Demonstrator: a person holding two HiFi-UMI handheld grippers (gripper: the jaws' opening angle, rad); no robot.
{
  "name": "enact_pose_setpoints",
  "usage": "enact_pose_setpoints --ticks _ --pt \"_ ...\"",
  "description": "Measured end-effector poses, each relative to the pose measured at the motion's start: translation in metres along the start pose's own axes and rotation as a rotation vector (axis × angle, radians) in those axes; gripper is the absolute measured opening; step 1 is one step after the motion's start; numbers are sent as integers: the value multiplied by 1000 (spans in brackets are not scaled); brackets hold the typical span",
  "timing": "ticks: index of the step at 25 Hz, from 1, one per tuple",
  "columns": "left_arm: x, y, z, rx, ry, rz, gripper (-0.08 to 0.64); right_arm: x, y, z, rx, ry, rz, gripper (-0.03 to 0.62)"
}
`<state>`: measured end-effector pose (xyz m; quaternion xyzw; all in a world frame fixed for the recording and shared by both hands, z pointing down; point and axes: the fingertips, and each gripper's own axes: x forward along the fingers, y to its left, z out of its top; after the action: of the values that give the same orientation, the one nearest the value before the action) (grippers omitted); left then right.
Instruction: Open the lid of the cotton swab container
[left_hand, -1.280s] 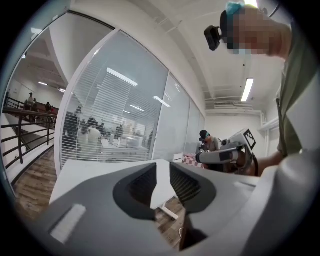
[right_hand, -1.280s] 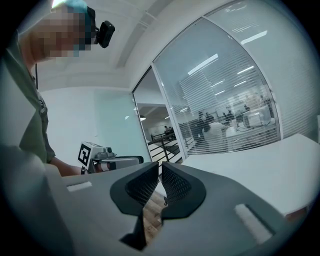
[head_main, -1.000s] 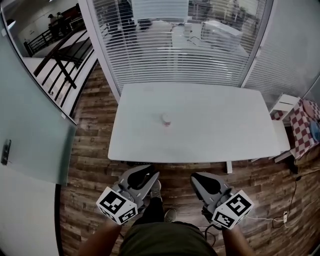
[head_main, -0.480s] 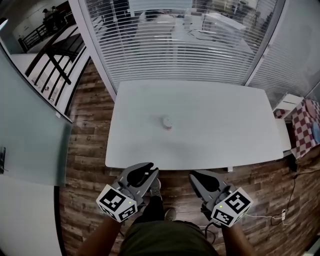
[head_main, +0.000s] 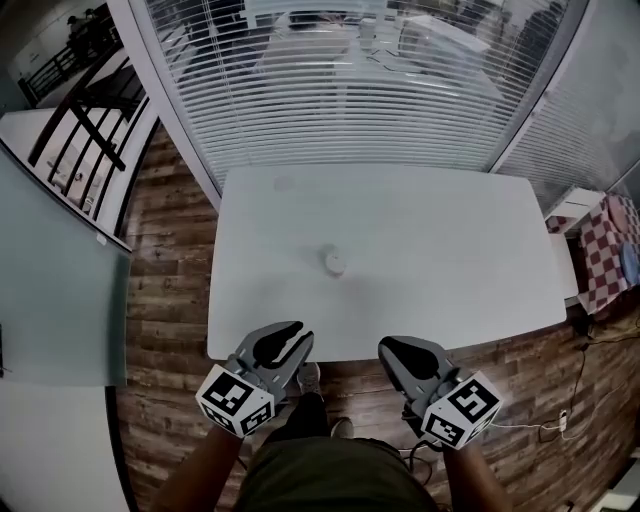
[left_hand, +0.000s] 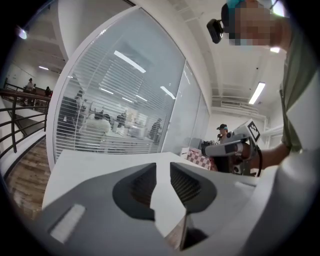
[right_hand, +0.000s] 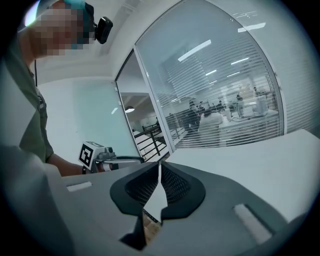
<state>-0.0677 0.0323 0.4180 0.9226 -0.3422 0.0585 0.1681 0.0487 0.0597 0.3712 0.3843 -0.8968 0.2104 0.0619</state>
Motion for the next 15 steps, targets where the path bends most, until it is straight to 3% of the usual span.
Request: enact_pose_setpoints --ticks 7,15 --pt "26 43 -3 6 50 -38 104 44 -22 4 25 32 -40 12" --pt "66 87 -31 38 160 -107 144 82 -50 0 62 74 -76 14"
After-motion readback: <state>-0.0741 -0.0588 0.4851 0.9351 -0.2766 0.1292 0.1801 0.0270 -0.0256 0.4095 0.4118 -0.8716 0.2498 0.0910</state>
